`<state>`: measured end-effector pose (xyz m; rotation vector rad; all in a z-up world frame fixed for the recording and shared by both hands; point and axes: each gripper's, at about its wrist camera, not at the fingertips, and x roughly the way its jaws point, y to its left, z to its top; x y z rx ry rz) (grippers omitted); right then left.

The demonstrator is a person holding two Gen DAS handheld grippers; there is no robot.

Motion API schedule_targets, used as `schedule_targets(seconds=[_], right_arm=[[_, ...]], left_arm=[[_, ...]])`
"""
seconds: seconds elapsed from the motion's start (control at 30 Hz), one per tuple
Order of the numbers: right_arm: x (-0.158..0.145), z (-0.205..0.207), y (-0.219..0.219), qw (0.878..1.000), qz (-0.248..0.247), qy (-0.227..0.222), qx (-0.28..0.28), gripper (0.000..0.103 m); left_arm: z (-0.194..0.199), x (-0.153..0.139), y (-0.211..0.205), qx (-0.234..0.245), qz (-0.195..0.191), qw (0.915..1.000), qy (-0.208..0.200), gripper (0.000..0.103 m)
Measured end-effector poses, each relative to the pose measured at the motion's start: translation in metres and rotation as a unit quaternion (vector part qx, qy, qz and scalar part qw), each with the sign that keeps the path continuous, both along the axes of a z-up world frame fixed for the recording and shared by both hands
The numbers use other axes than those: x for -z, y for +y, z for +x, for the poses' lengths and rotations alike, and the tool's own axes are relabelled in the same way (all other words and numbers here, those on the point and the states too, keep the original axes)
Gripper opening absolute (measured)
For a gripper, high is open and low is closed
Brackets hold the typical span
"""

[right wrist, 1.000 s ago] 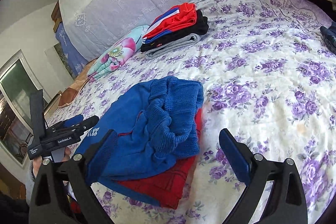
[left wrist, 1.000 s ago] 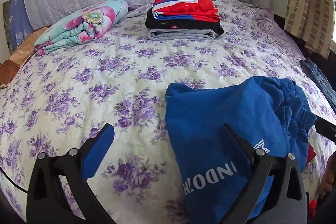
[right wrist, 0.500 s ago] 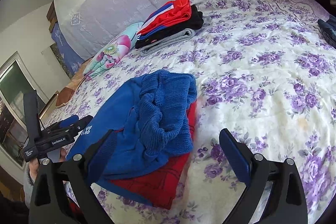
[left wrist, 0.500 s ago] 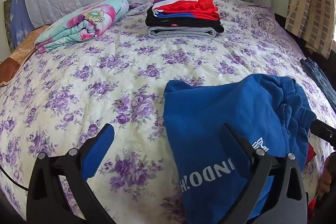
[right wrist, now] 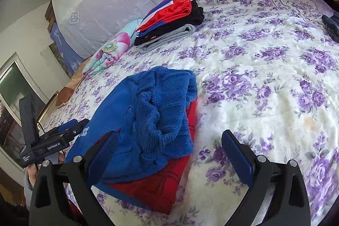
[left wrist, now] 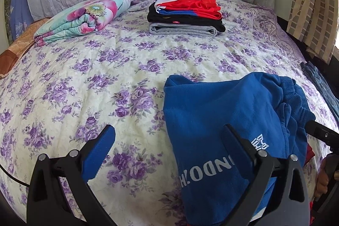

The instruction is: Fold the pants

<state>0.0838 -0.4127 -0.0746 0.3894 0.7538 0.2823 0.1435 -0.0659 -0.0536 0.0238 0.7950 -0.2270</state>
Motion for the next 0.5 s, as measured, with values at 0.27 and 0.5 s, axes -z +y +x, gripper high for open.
schedule_targets(seconds=[0.27, 0.5], right_arm=[[0.001, 0.004, 0.002, 1.000, 0.000, 0.012, -0.006, 0.099], [0.000, 0.006, 0.003, 1.000, 0.011, 0.016, -0.007, 0.099]], left_arm=[[-0.014, 0.003, 0.011, 0.043, -0.054, 0.9974, 0.021, 0.098], [-0.017, 0.023, 0.023, 0.067, -0.120, 0.9883, 0.066, 0.098]])
